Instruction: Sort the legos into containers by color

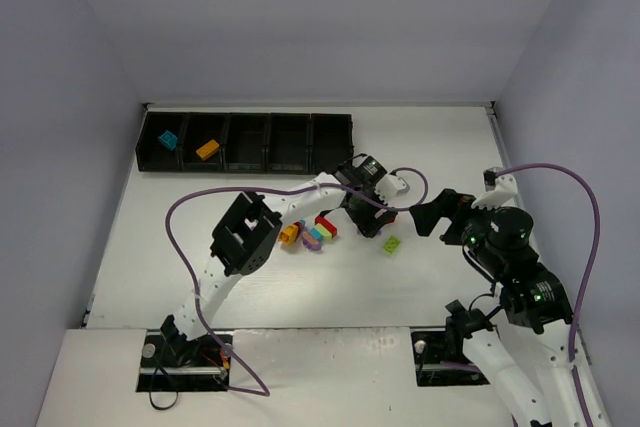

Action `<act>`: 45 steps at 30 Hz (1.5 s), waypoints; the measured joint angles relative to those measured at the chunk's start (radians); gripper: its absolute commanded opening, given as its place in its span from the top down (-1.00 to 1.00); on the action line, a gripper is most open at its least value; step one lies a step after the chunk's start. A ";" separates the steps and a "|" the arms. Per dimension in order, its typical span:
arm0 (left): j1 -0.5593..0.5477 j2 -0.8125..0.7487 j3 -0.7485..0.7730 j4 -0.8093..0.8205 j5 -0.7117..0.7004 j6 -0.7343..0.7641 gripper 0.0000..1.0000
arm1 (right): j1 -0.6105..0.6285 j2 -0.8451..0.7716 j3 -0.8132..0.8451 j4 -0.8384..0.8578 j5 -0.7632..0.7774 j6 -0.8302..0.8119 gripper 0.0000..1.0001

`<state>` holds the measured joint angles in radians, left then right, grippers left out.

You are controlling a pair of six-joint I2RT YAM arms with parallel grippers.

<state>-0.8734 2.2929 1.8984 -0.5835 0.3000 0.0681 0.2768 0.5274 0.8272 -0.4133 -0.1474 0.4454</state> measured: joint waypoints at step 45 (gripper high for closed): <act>0.650 -0.201 0.084 -0.072 -0.338 -0.235 0.51 | 0.000 0.023 0.006 -0.003 0.001 -0.020 -1.00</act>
<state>-0.2230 2.0918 1.9823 -0.6559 -0.0380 -0.1673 0.2768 0.5499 0.8333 -0.4168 -0.1463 0.4255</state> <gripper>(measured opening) 0.304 0.999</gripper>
